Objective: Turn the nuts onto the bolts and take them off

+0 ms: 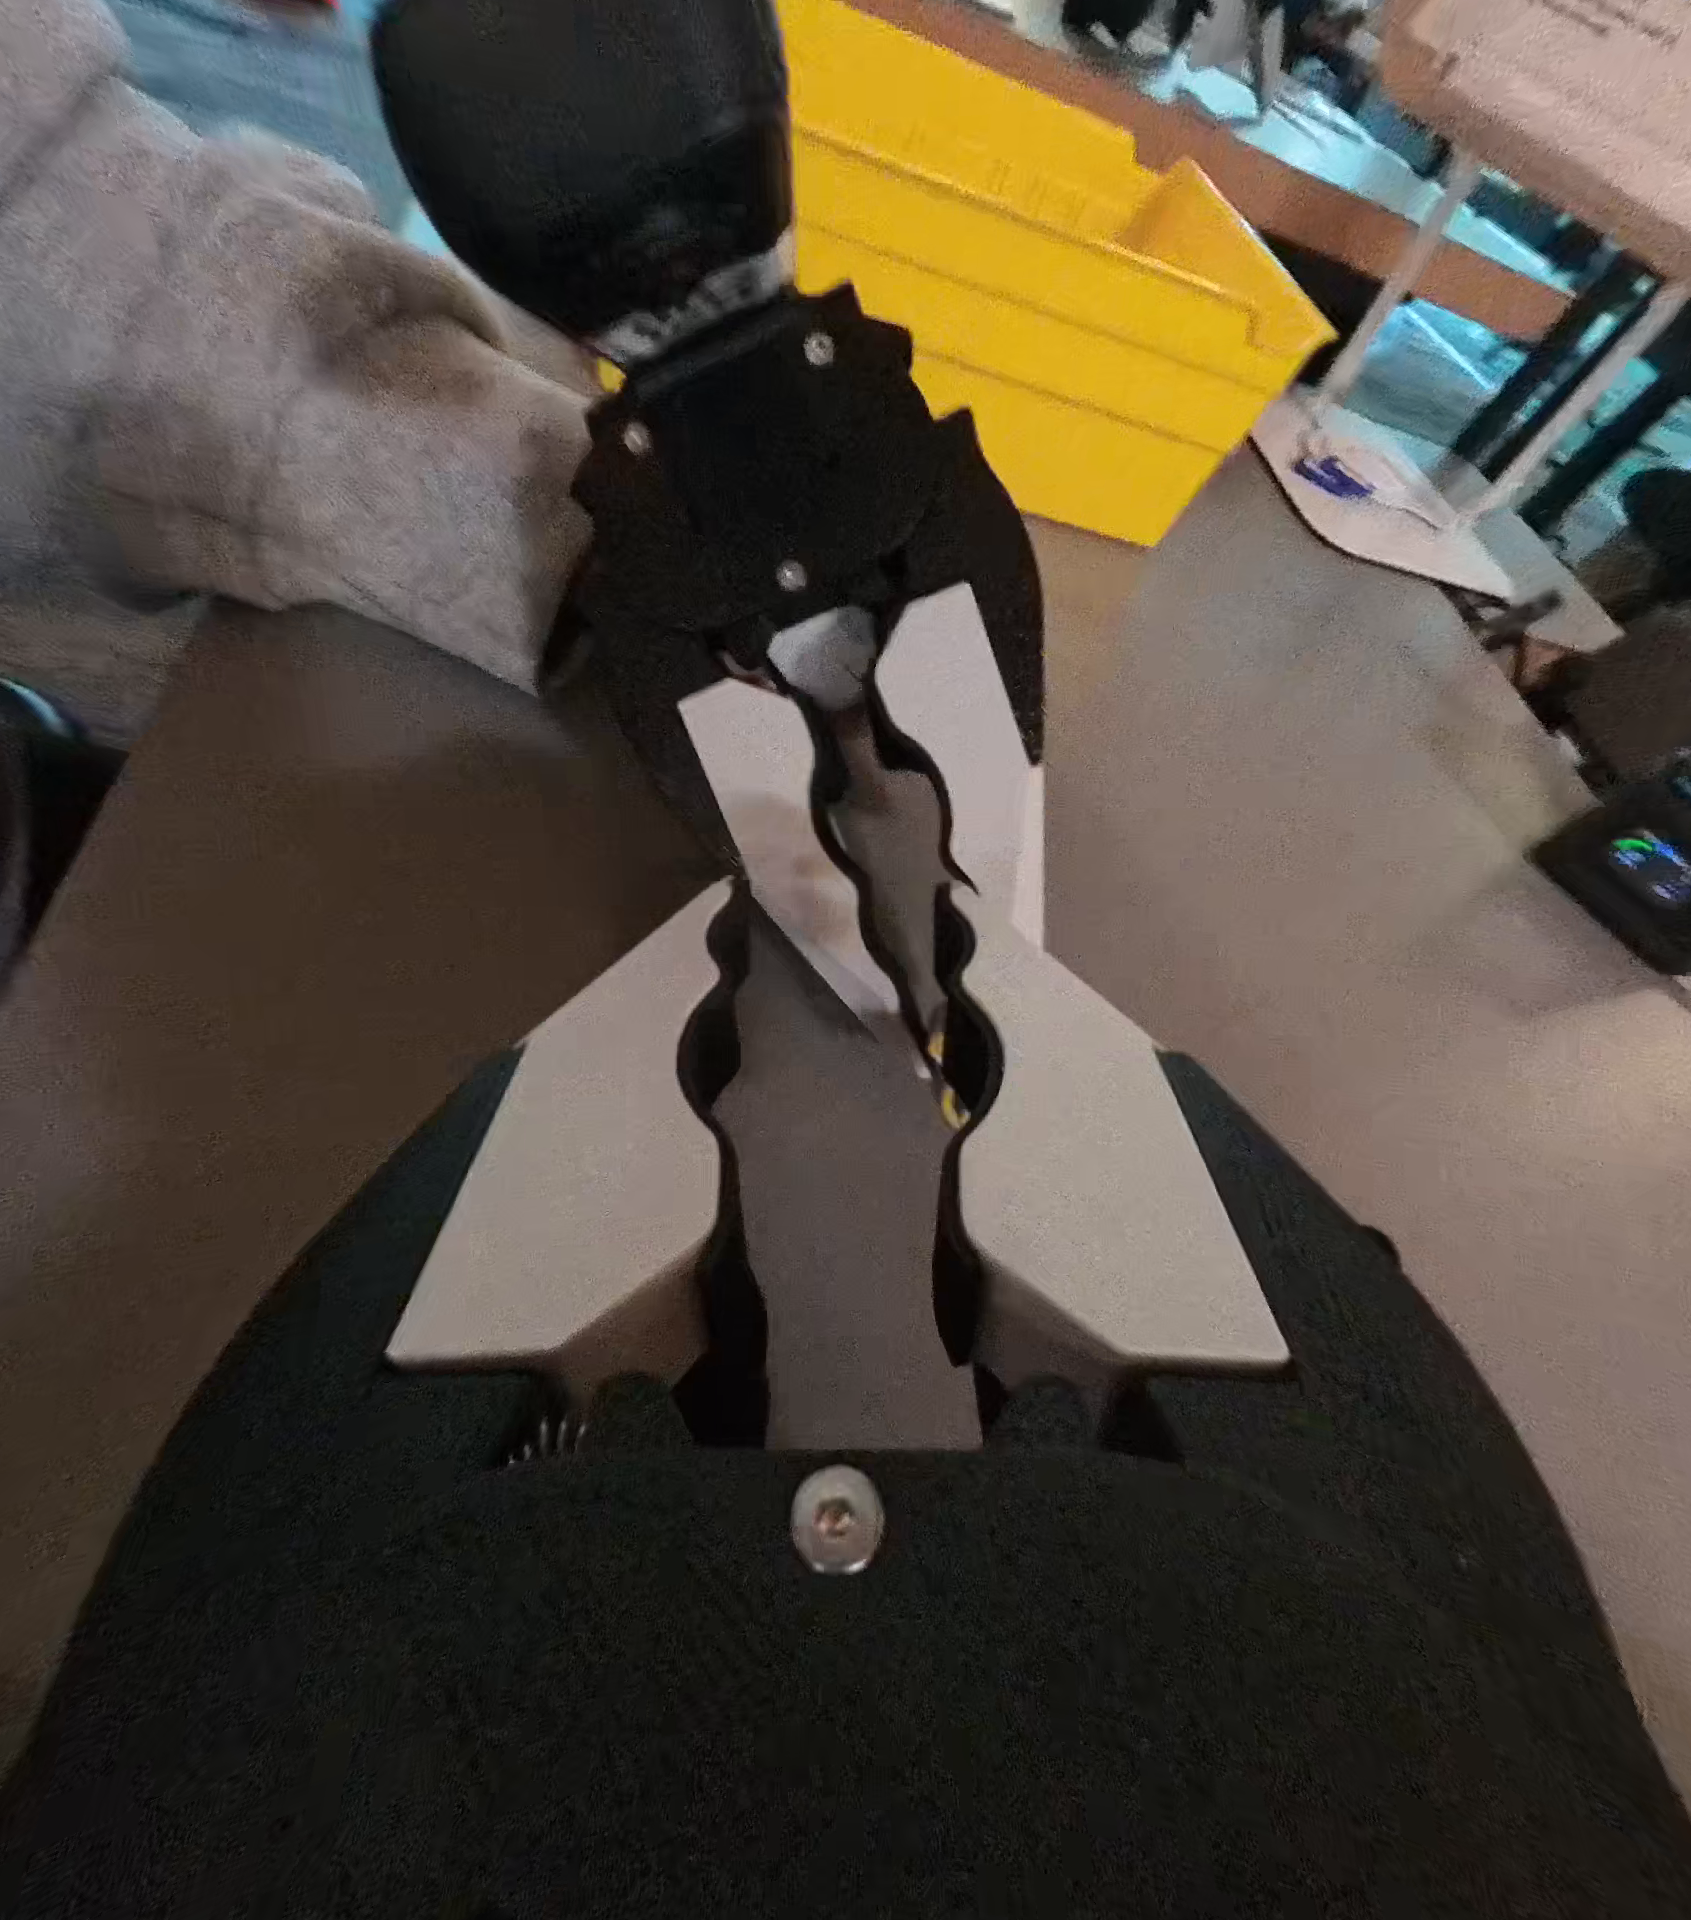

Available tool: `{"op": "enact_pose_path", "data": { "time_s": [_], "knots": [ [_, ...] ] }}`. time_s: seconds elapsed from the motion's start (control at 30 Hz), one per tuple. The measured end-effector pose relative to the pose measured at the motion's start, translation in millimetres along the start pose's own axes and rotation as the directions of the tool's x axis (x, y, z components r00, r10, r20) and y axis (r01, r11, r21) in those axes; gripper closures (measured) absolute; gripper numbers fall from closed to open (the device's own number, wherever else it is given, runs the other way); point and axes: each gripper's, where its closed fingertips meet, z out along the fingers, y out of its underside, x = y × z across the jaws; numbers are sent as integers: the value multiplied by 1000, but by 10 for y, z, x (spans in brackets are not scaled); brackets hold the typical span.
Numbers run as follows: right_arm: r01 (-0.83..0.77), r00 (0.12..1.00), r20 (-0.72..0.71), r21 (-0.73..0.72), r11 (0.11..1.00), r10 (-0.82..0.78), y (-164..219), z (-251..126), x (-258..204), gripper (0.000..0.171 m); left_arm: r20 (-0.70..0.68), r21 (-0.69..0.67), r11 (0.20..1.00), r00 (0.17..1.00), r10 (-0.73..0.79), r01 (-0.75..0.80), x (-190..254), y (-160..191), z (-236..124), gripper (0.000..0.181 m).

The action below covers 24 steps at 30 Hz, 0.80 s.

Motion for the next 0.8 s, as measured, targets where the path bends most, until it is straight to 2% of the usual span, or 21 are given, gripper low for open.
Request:
{"op": "enact_pose_path", "data": {
  "time_s": [0.13,0.23,0.33,0.4,0.47,0.5,0.57,0.63,0.73,0.8],
  "knots": [
    [-106,992,-88,-154,982,93,363,-108,187,136,0,1,1000,1000,-4,4,-3,0,-1,164],
    [-195,980,-70,-210,958,185,521,-121,172,134,-2,5,1000,1000,-10,10,-6,0,-3,164],
    [-186,983,-45,-228,956,181,536,-70,117,132,-2,-1,1000,1000,-9,9,-4,2,0,164],
    [-125,992,-47,-187,974,118,430,-38,121,128,0,-4,1000,1000,4,-4,0,1,3,165],
    [-45,999,21,-40,998,46,120,-3,-8,128,4,-10,1000,1000,10,-10,0,1,8,165],
    [-23,1000,8,-2,1000,23,35,-8,-12,128,4,-9,1000,1000,8,-8,-2,1,7,164],
    [-46,997,-72,-78,996,40,178,-62,129,128,4,-4,1000,1000,1,-1,-6,1,5,164],
    [-136,988,-99,-155,979,122,382,-127,215,128,5,-6,1000,1000,3,-3,-7,1,6,164],
    [-227,974,-73,-216,950,216,552,-133,195,128,3,-6,1000,1000,1,0,-7,1,7,164],
    [-228,974,-41,-235,945,225,565,-83,133,128,1,-7,1000,1000,-3,3,-9,3,8,164]
  ]
}}
